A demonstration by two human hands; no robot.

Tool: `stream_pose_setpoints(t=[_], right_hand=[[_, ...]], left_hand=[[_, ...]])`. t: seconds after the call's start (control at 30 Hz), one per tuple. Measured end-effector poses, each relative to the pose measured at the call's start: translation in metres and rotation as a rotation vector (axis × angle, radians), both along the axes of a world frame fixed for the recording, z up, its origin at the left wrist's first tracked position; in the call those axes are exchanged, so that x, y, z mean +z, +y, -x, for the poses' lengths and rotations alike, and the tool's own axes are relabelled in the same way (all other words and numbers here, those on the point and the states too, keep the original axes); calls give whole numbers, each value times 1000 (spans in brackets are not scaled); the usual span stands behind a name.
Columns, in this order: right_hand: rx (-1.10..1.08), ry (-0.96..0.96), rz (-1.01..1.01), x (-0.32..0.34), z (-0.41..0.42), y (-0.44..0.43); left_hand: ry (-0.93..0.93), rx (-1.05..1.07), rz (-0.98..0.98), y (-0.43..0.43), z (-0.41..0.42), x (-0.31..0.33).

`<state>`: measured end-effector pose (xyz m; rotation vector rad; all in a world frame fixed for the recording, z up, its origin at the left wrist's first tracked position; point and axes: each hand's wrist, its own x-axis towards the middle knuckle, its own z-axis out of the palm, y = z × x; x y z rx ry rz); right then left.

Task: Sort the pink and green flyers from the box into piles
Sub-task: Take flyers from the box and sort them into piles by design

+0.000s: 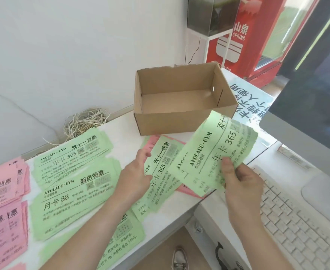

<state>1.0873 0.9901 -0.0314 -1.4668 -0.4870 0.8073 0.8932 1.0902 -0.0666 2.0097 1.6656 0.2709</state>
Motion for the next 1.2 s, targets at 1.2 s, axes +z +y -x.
stream_pose_setpoints(t=[1.2], right_hand=[[555, -1096, 659, -45, -18, 52]], left_hand=[[-115, -16, 96, 24, 21, 10]])
